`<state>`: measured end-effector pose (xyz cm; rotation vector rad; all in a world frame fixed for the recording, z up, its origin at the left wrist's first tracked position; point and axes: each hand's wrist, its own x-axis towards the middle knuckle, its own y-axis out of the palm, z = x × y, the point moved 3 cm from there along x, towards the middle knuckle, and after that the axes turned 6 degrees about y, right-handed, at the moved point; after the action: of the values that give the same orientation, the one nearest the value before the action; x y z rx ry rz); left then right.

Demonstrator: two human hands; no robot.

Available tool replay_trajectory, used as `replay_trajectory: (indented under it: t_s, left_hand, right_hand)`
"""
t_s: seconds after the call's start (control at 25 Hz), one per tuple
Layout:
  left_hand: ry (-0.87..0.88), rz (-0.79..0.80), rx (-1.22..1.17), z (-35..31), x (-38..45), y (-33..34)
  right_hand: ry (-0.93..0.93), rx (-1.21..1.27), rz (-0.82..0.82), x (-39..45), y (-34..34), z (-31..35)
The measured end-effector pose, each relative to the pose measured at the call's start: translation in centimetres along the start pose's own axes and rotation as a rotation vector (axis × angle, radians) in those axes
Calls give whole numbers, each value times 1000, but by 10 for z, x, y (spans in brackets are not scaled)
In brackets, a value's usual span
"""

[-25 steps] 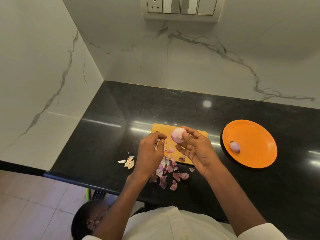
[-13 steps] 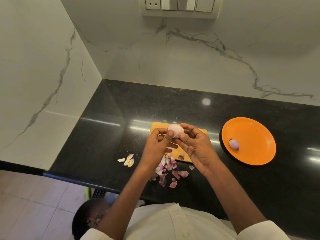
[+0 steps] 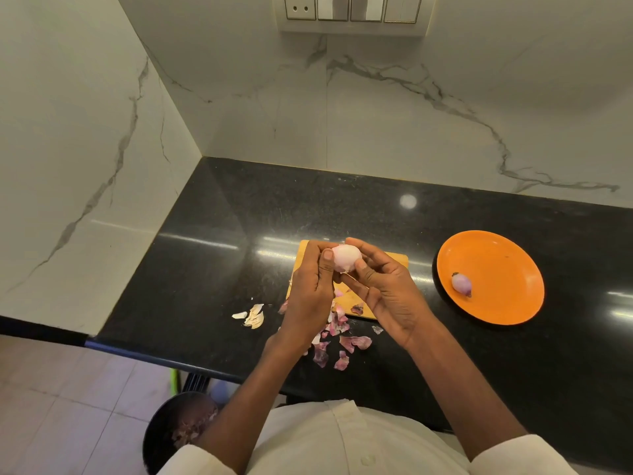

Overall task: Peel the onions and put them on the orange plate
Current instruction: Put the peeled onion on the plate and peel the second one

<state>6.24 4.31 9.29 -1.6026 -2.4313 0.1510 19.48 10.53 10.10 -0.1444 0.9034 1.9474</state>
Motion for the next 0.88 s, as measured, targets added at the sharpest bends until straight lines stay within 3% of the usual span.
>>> replay_trajectory:
  t_s: [0.12, 0.28, 0.48, 0.88]
  left_hand:
    - [68, -35, 102, -1, 3, -2]
    - [35, 32, 166, 0, 6, -4]
    - [-99, 141, -78, -6, 6, -12]
    - [-209, 10, 32, -15, 2, -5]
  right_hand:
    - [-3, 31, 30, -1, 6, -1]
    - [-37, -4, -8, -1, 6, -1]
    - [-65, -89, -77, -1, 5, 1]
    - [-76, -209, -127, 3, 12, -7]
